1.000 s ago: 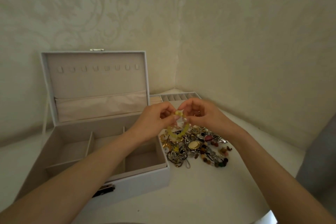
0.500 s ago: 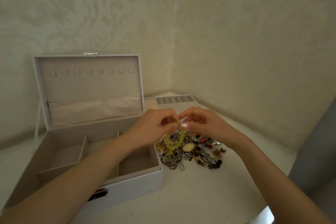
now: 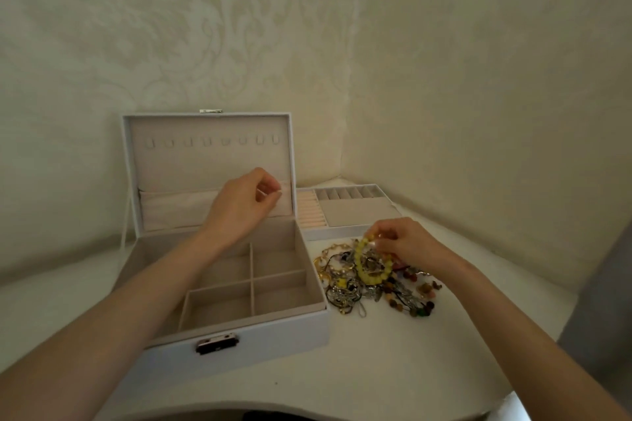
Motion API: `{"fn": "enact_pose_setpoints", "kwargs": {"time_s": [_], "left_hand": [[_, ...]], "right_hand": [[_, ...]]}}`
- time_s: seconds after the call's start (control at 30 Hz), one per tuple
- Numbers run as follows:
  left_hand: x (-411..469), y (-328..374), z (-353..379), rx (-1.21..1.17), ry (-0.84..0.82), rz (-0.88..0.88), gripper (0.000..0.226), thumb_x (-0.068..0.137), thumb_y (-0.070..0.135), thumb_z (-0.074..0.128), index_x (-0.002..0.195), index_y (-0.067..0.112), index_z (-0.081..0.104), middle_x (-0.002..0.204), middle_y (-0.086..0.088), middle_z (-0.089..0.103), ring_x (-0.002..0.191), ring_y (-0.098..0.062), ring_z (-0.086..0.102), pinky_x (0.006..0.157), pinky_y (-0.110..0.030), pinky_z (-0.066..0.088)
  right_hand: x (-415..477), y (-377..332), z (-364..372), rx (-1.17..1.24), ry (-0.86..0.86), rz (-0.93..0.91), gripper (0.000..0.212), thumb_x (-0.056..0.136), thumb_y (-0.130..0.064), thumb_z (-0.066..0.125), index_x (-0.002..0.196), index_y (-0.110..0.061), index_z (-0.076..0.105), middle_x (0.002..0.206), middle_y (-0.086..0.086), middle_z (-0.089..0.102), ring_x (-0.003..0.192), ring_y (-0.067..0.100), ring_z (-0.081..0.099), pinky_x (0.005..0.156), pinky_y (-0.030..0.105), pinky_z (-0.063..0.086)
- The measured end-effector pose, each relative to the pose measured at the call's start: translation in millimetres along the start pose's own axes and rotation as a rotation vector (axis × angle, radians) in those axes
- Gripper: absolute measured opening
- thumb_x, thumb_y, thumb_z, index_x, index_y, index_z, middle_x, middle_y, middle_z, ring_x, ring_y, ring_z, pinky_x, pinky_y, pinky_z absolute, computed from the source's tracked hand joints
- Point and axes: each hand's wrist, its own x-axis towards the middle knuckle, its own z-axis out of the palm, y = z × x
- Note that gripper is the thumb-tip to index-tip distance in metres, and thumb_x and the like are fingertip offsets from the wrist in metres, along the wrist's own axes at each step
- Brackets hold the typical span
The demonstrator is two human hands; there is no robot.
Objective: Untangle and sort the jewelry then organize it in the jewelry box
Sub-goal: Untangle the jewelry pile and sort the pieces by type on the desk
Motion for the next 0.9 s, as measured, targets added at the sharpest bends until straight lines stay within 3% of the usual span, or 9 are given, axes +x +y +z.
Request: {"fn": "enact_pose_setpoints", "kwargs": {"time_s": [0.1, 0.27, 0.33, 0.4, 0.57, 0.67, 0.77, 0.9], "left_hand": [[-3, -13, -4, 0.071, -0.033, -0.041, 0.006, 0.087, 0.018, 0.064, 0.092, 0.017, 0.063, 0.09, 0.0, 0.065, 0.084, -0.017, 0.061, 0.08, -0.031, 0.049], [-16, -19, -2, 0.067, -0.176, 0.002, 0.012, 0.082, 0.013, 0.068, 0.08, 0.023, 0.062, 0.082, -0.001, 0.068, 0.082, -0.017, 0.062, 0.081, -0.033, 0.05], [-20, -17, -1, 0.051, -0.25, 0.035, 0.013, 0.082, 0.014, 0.069, 0.084, 0.025, 0.062, 0.079, 0.004, 0.064, 0.08, -0.016, 0.061, 0.081, -0.032, 0.049], [-24, -12, 1, 0.061, -0.346, 0.079, 0.016, 0.084, 0.016, 0.068, 0.098, 0.022, 0.064, 0.082, 0.006, 0.06, 0.082, -0.014, 0.059, 0.081, -0.028, 0.047], [-32, -1, 6, 0.055, -0.509, 0.131, 0.037, 0.082, 0.027, 0.072, 0.115, 0.017, 0.062, 0.104, 0.001, 0.067, 0.093, -0.012, 0.061, 0.083, -0.021, 0.047], [-38, -2, 7, 0.064, -0.546, 0.13, 0.053, 0.078, 0.03, 0.075, 0.125, 0.013, 0.055, 0.115, -0.001, 0.061, 0.098, -0.009, 0.056, 0.082, -0.012, 0.044], [-43, -3, 6, 0.086, -0.559, 0.085, 0.065, 0.077, 0.032, 0.075, 0.132, 0.013, 0.048, 0.122, -0.003, 0.057, 0.104, -0.013, 0.055, 0.092, -0.024, 0.046], [-44, -1, 7, 0.074, -0.54, 0.072, 0.058, 0.081, 0.025, 0.073, 0.131, 0.011, 0.047, 0.114, -0.005, 0.062, 0.101, -0.017, 0.06, 0.089, -0.025, 0.045]], "right_hand": [[4, 1, 4, -0.16, 0.017, 0.006, 0.01, 0.087, -0.02, 0.068, 0.096, -0.021, 0.071, 0.079, -0.002, 0.062, 0.067, 0.004, 0.055, 0.06, 0.013, 0.041], [6, -12, 16, -0.352, 0.147, -0.058, 0.014, 0.088, -0.026, 0.066, 0.1, -0.022, 0.07, 0.086, -0.004, 0.058, 0.081, 0.01, 0.055, 0.06, 0.01, 0.034], [3, -26, 24, -0.156, 0.124, -0.079, 0.016, 0.091, -0.029, 0.063, 0.098, -0.019, 0.071, 0.076, -0.006, 0.061, 0.066, 0.003, 0.055, 0.055, 0.012, 0.036], [-3, -44, 32, 0.069, -0.032, -0.041, 0.023, 0.091, -0.038, 0.061, 0.098, -0.019, 0.071, 0.063, -0.003, 0.064, 0.046, 0.004, 0.047, 0.047, 0.014, 0.036], [-7, -64, 51, 0.168, -0.242, -0.007, 0.04, 0.088, -0.04, 0.063, 0.124, -0.022, 0.058, 0.056, 0.002, 0.063, 0.039, 0.009, 0.041, 0.041, 0.018, 0.033], [-6, -66, 60, 0.176, -0.231, 0.001, 0.046, 0.091, -0.03, 0.061, 0.133, -0.016, 0.051, 0.05, -0.001, 0.06, 0.04, 0.011, 0.044, 0.041, 0.021, 0.035], [-5, -68, 67, 0.154, -0.173, 0.0, 0.041, 0.092, -0.017, 0.055, 0.132, -0.01, 0.052, 0.042, -0.004, 0.055, 0.034, 0.007, 0.045, 0.039, 0.019, 0.034], [-6, -73, 71, 0.189, -0.121, -0.008, 0.034, 0.091, -0.009, 0.052, 0.124, -0.003, 0.056, 0.046, 0.004, 0.052, 0.031, 0.006, 0.042, 0.034, 0.017, 0.029]]}}
